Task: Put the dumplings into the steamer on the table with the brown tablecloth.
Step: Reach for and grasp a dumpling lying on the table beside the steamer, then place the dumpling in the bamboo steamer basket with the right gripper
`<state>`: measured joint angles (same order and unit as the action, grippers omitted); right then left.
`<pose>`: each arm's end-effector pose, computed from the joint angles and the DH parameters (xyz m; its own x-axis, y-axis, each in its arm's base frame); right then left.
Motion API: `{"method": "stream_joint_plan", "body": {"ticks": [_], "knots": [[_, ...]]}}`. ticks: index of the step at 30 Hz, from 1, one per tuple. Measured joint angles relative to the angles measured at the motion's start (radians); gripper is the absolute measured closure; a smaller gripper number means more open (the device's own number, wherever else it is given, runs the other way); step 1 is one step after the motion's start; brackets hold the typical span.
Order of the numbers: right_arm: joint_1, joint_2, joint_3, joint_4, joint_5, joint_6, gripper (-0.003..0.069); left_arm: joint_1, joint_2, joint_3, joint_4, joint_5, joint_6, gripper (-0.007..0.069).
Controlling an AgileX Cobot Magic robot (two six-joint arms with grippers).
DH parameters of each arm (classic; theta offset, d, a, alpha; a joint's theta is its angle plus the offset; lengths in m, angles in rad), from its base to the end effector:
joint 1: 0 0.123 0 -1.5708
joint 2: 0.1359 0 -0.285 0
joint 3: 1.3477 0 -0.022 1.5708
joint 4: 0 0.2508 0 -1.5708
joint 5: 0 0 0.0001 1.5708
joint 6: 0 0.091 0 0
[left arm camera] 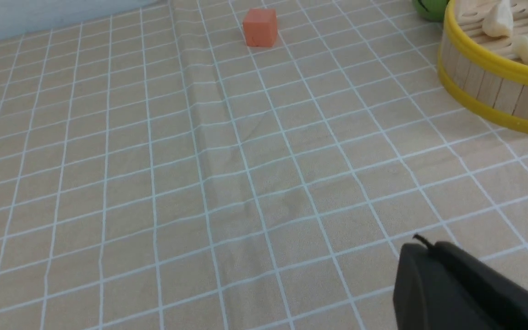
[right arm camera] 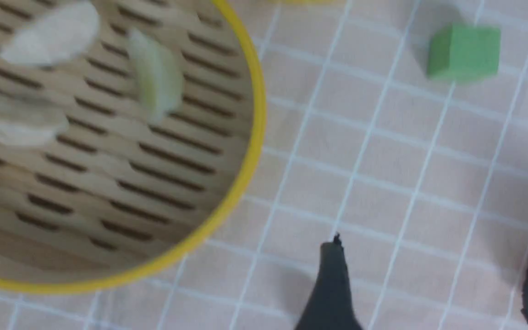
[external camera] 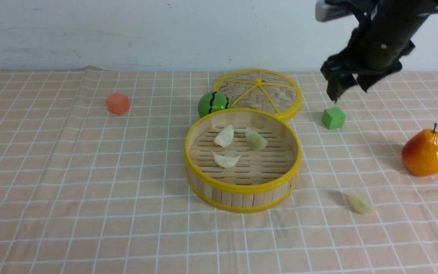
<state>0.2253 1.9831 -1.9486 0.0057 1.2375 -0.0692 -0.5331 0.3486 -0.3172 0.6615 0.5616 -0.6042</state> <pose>0.4210 0.0970 0.3171 -0.8858 -0.2720 -0.3760 -0.2856 0.9581 -0.0204 0.0806 -0.0129 0.2577 -0.3441 0.1794 -0.9217 0.2139 0.9707 0.1090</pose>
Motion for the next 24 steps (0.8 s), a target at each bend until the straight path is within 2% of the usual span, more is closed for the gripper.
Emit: {"method": "stream_joint_plan", "body": {"ticks": [7,13,15,16,17,19,24], "knots": [[-0.001,0.013,0.377,-0.051,-0.09,0.059,0.0143,0.0,0.0,0.0,-0.001,-0.002,0.0,0.0638],[-0.001,0.052,0.481,-0.065,-0.238,0.039,0.0167,0.0,0.0,0.0,-0.009,-0.01,0.0,0.0636],[-0.001,0.071,0.487,-0.062,-0.262,0.018,0.0265,0.0,0.0,0.0,-0.017,-0.012,0.0,0.0634],[-0.001,0.071,0.487,-0.061,-0.26,0.019,0.0276,0.0,0.0,0.0,-0.018,-0.012,0.0,0.0634],[0.004,0.071,0.488,-0.05,-0.259,0.016,0.0358,0.0,0.0,0.0,-0.025,-0.012,0.0,0.0633],[0.006,0.07,0.486,-0.053,-0.256,0.014,0.0411,0.0,0.0,0.0,-0.028,-0.013,0.0,0.063],[0.014,0.028,0.416,-0.006,-0.16,0.011,0.0407,0.0,0.0,0.0,-0.029,-0.016,0.0,0.0627]]}}
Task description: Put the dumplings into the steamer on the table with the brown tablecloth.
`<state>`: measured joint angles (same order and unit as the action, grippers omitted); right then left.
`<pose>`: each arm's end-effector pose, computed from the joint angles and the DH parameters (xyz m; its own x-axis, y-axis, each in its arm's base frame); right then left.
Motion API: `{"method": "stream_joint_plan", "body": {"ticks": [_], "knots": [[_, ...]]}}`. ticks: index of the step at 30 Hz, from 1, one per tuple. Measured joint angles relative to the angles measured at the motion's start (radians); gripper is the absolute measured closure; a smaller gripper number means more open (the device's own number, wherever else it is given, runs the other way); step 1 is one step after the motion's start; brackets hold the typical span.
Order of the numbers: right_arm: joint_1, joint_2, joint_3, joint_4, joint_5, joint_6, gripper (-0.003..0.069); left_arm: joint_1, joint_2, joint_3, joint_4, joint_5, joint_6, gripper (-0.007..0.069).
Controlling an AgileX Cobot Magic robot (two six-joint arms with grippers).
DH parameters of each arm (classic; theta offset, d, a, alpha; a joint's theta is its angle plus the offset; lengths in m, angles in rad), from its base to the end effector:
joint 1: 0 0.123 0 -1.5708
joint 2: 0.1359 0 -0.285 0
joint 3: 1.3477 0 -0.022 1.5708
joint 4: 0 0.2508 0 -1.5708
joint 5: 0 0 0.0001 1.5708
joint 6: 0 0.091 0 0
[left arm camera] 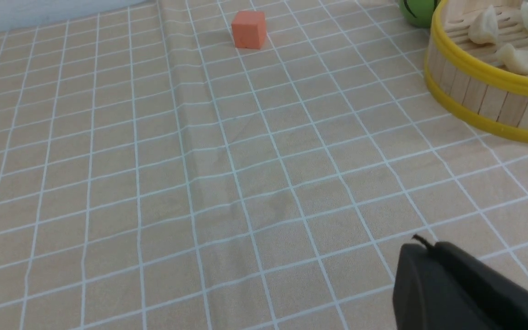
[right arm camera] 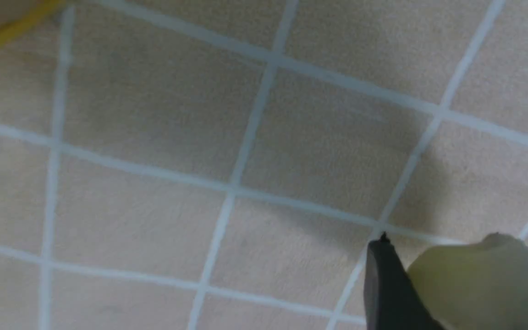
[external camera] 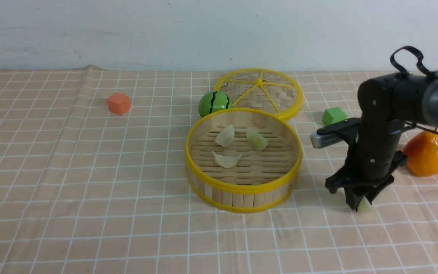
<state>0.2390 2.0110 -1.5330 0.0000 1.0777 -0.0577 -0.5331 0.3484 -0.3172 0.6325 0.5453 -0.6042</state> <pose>0.3932 0.0958 0.1963 -0.9512 -0.2911 -0.1019 -0.2921 0.9564 -0.0059 0.0803 -0.0149 0.2580 -0.3450 0.1545 -0.9258 0.2253 0.9712 0.0781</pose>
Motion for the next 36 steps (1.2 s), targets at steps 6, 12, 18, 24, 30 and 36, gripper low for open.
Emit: {"method": "stream_joint_plan", "body": {"ticks": [6,12,18,24,30,36], "knots": [[0.093,-0.125,-0.126,0.221,-0.114,-0.134,0.0407,0.0,0.0,0.0,0.0,-0.025,0.0,0.0624],[0.164,-0.037,-0.134,0.342,-0.319,-0.285,0.0407,0.0,0.0,0.0,0.0,-0.043,0.0,0.0624],[0.161,0.106,-0.128,0.304,-0.36,-0.209,0.0319,0.0,0.0,0.0,0.0,-0.046,0.0,0.0621],[0.161,-0.005,-0.164,0.208,-0.347,-0.044,0.0154,0.0,0.0,0.0,0.001,-0.046,0.0,0.061],[0.161,-0.382,-0.21,0.018,-0.327,-0.01,0.0345,0.0,0.0,0.0,0.0,-0.046,0.0,0.0607],[0.161,-0.794,-0.132,-0.131,-0.33,0.008,0.0648,0.0,0.0,0.0,0.0,-0.046,0.0,0.0601]]}}
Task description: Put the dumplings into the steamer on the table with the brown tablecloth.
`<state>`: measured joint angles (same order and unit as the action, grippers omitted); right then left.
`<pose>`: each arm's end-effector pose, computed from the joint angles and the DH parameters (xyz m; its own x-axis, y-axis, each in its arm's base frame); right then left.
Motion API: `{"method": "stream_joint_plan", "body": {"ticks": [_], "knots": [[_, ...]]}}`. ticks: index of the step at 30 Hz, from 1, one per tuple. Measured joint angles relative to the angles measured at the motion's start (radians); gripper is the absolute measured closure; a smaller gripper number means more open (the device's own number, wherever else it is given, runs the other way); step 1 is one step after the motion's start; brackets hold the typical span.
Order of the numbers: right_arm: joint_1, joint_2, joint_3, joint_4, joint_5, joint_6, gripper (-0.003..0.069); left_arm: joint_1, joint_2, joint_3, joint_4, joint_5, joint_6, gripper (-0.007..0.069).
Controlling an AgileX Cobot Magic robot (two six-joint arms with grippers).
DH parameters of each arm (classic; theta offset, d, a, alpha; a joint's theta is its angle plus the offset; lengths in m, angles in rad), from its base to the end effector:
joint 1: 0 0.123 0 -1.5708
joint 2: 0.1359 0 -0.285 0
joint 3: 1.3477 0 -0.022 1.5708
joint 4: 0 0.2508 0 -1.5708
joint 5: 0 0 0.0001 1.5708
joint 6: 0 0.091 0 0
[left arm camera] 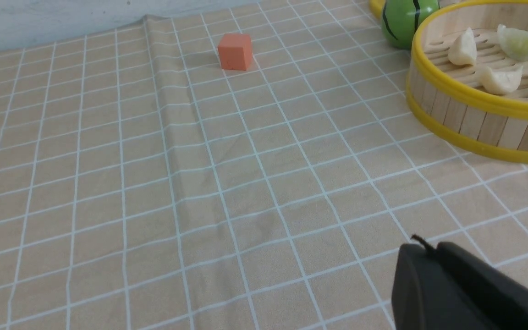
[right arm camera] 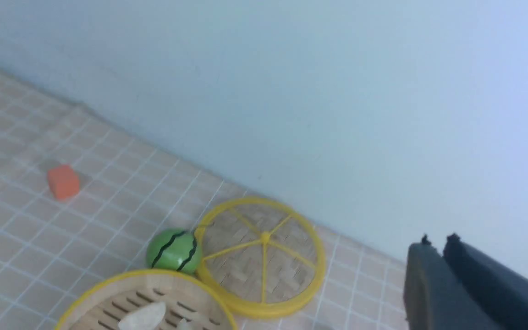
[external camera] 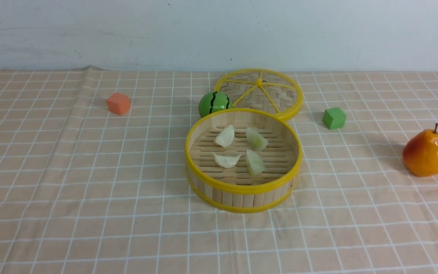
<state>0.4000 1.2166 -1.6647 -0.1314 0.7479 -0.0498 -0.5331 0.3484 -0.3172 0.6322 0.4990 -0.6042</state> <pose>0.2163 0.0826 0.5293 -0.1436 -0.2184 -0.9652 -0.3321 0.9294 -0.1609 0.0808 -0.0178 0.2610 -0.3103 0.1467 -0.9393 0.2494 0.9660 0.0685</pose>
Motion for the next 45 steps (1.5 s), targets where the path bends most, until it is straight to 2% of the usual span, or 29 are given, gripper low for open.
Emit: {"method": "stream_joint_plan", "body": {"ticks": [2,4,6,12,13,15,16,18,21,27,30,34,36,39,41,45], "knots": [[0.0,-0.085,0.062,-0.003,-0.015,0.012,0.0671,0.0,0.0,0.0,0.0,0.0,0.0,0.0599],[0.0,-0.276,0.283,-0.006,-0.121,0.06,0.0678,0.0,0.0,0.0,0.0,0.0,-0.001,0.0596],[0.0,-0.374,0.446,-0.01,-0.214,0.096,0.0678,0.0,0.0,0.0,0.0,0.0,-0.001,0.0594],[0.0,-0.656,1.144,-0.007,-0.584,0.217,0.0677,0.0,0.0,0.0,0.0,0.0,-0.001,0.0586],[0.0,-0.666,1.166,-0.006,-0.597,0.224,0.0677,0.0,0.0,0.0,0.0,0.0,-0.001,0.0586],[0.0,-0.834,1.438,0.049,-0.781,0.337,0.0676,0.0,0.0,0.0,0.0,0.0,-0.001,0.0586],[0.0,-0.834,1.438,0.053,-0.781,0.346,0.0676,0.0,0.0,0.0,0.0,0.0,-0.001,0.0586],[0.0,-1.035,1.617,0.081,-0.92,0.442,0.0676,0.0,0.0,0.0,0.0,0.0,-0.001,0.0582],[0.0,-1.209,1.673,0.067,-0.845,0.489,0.0675,0.0,-0.001,0.001,-0.001,0.001,-0.001,0.0576],[0.0,-1.174,1.661,-0.012,-0.782,0.485,0.0671,0.001,-0.001,0.002,-0.001,0.005,-0.001,0.057],[0.0,-1.159,1.667,-0.126,-0.765,0.458,0.0669,0.001,0.0,0.002,-0.001,0.005,-0.001,0.0567],[-0.035,-1.176,1.689,-0.211,-0.723,0.453,0.0669,0.001,0.0,0.002,-0.001,0.01,-0.001,0.0562],[-0.062,-1.192,1.689,-0.203,-0.679,0.458,0.0669,0.001,0.0,0.002,-0.001,0.013,-0.001,0.0559],[-0.146,-1.223,1.689,-0.107,-0.554,0.448,0.0666,0.001,0.0,0.002,-0.001,0.017,-0.001,0.0554],[-0.208,-1.227,1.689,0.028,-0.444,0.363,0.0665,0.001,0.0,0.002,-0.001,0.019,-0.001,0.0552],[-0.238,-1.227,1.682,0.169,-0.373,0.177,0.0662,0.001,0.0,0.002,-0.001,0.022,-0.001,0.0549]]}}
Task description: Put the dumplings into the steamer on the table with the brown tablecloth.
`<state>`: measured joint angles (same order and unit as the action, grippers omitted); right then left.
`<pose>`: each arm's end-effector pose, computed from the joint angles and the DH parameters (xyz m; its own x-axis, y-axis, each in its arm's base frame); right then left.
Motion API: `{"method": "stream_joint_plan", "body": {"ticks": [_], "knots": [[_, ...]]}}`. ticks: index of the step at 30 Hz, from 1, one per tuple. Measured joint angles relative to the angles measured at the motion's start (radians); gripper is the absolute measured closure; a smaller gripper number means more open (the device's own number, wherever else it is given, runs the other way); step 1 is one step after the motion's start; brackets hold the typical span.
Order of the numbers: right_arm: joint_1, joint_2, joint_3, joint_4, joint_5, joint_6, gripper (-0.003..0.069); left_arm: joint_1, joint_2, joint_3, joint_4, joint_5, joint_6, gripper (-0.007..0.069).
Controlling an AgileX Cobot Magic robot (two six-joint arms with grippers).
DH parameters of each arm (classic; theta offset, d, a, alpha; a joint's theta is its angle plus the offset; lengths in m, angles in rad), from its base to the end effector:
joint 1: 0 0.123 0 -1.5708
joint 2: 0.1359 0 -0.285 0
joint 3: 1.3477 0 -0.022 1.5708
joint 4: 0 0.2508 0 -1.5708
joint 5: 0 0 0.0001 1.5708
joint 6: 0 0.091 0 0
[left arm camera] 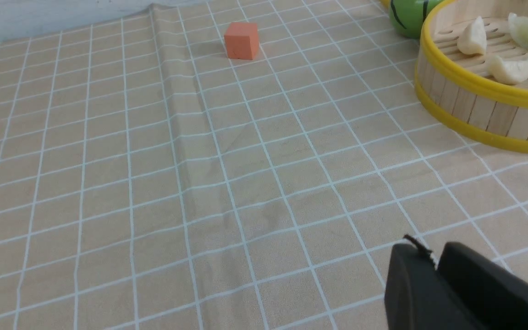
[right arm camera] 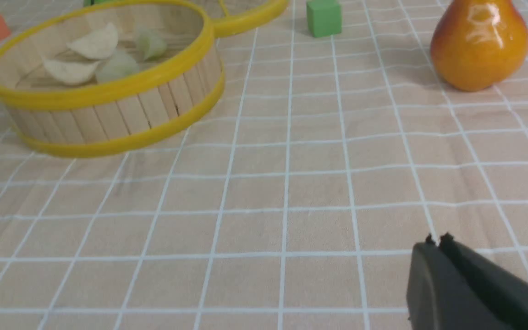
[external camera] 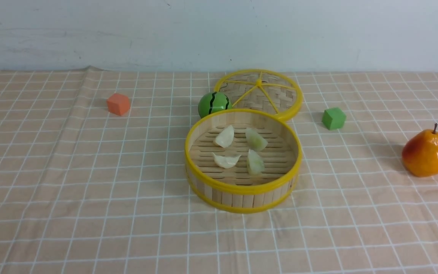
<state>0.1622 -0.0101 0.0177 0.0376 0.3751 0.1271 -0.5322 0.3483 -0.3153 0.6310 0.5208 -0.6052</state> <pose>0.0516 0.0097 0.1741 -0.3116 0.1125 -0.9435 -0.1258 0.9793 0.1583 0.0806 -0.0164 0.2589 -0.3291 0.1491 -0.9325 0.2371 0.9689 0.0712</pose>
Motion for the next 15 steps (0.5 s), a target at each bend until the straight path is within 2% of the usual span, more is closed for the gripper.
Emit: {"method": "stream_joint_plan", "body": {"ticks": [4,15], "knots": [[0.0,0.0,-0.002,0.064,0.013,-0.106,0.0662,0.0,0.0,0.0,0.0,0.0,0.0,0.0543],[-0.001,0.0,-0.003,0.076,0.014,-0.127,0.0654,0.0,0.0,0.0,0.0,0.0,0.0,0.0533]]}}
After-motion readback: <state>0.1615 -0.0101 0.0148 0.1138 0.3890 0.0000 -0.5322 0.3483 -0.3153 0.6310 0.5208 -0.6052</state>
